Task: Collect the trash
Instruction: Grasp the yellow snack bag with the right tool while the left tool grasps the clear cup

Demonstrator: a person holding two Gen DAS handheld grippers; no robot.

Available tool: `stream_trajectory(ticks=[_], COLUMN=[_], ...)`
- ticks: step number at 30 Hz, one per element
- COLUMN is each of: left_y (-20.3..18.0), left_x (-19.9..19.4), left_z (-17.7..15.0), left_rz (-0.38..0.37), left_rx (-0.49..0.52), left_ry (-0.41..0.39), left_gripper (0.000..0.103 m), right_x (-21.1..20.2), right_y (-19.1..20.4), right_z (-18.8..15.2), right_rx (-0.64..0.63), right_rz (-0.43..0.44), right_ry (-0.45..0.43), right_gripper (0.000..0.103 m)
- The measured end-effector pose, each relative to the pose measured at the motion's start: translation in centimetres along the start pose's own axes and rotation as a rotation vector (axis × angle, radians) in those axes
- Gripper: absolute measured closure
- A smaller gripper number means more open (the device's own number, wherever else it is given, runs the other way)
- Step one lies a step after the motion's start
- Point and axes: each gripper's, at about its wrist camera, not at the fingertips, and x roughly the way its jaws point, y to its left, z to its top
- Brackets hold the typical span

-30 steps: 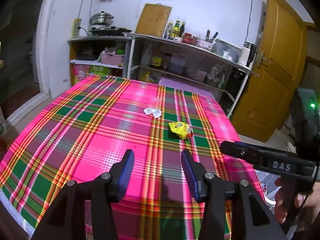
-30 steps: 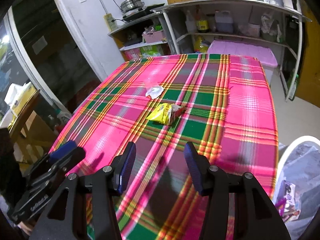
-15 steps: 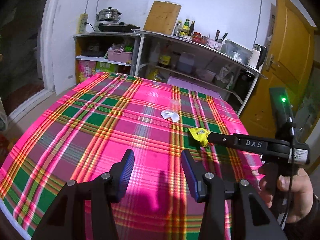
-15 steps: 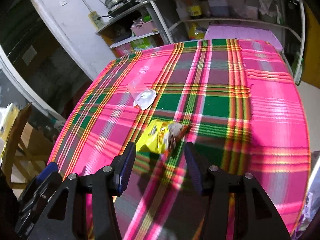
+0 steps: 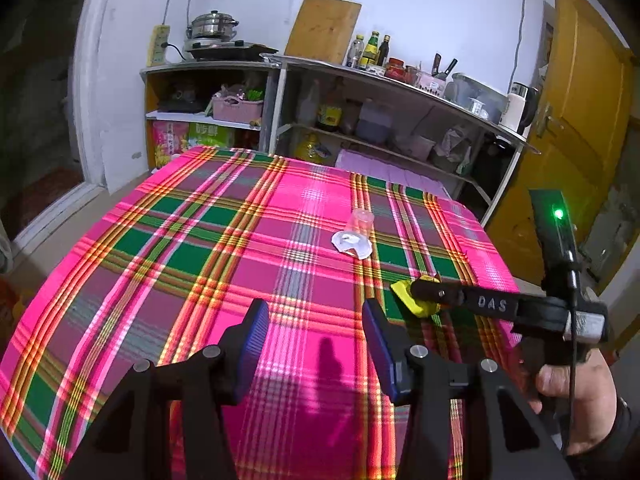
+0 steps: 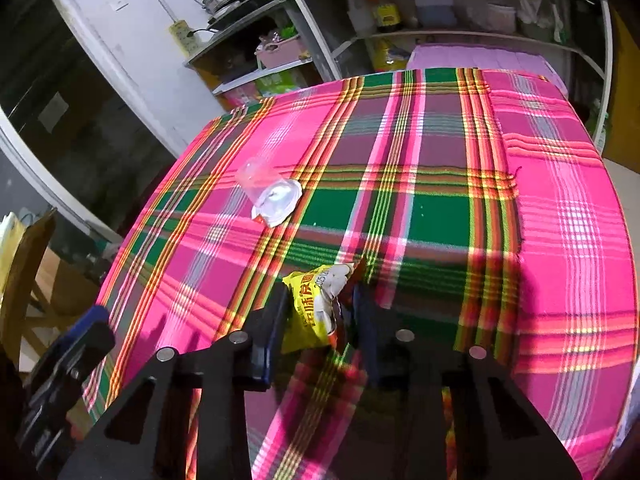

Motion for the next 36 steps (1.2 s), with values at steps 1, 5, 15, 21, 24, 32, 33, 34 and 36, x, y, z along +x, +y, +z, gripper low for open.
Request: stream_trajectory(ticks=[1, 5, 15, 21, 24, 32, 33, 34, 36], left_y=[-0.2, -1.2, -4.0, -4.5, -4.6, -5.1, -5.2, -5.3, -5.5], left_x=[0.2, 1.3, 6.4, 10.8, 12.7, 15.7, 16.1, 16.3, 16.3], left_z=[0.1, 0.9, 3.6, 4.9, 5.6, 6.4, 6.5, 6.6, 6.6], left_rz=[-0.002, -0.018, -0.045, -0.008, 0.012, 0.029, 0.025, 0.019, 0.022], left_rx=[0.006, 0.033, 0.098, 0.113, 0.124, 0.153, 0.156, 0.158, 0.172], left_ry=[0.003, 0.019, 0.068, 0.115, 0.132, 0.147, 0.153, 0.157, 0.151], left_gripper=[0.055, 0.055, 0.055, 0.055, 0.055, 0.055, 0.056, 0.063, 0.072], right_x=[-0.4, -1.6, -5.5, -6.2, -6.4, -6.3, -6.3, -6.3, -6.4], right_y=[-0.2, -0.8, -4.1, -6.0, -6.7, -8.1, -8.2, -8.3, -8.4], right_z=[-0.2, -1.0, -2.2, -2.4, -2.5, -2.6, -2.6, -2.6, -2.6], right_rx=[0.0, 0.014, 0.064, 0.092, 0.099, 0.116, 0.119, 0.121, 0.123], right_rz=[0.004, 0.015, 0.015, 0.015, 0.02, 0.023, 0.023, 0.023, 0.022], right_ry=[-0.001, -0.011, -0.054, -0.062, -0.065, -0.06, -0.06, -0.059, -0.061], right_gripper=[0.069, 0.07, 0.07, 0.07, 0.07, 0.07, 0.07, 0.07, 0.07])
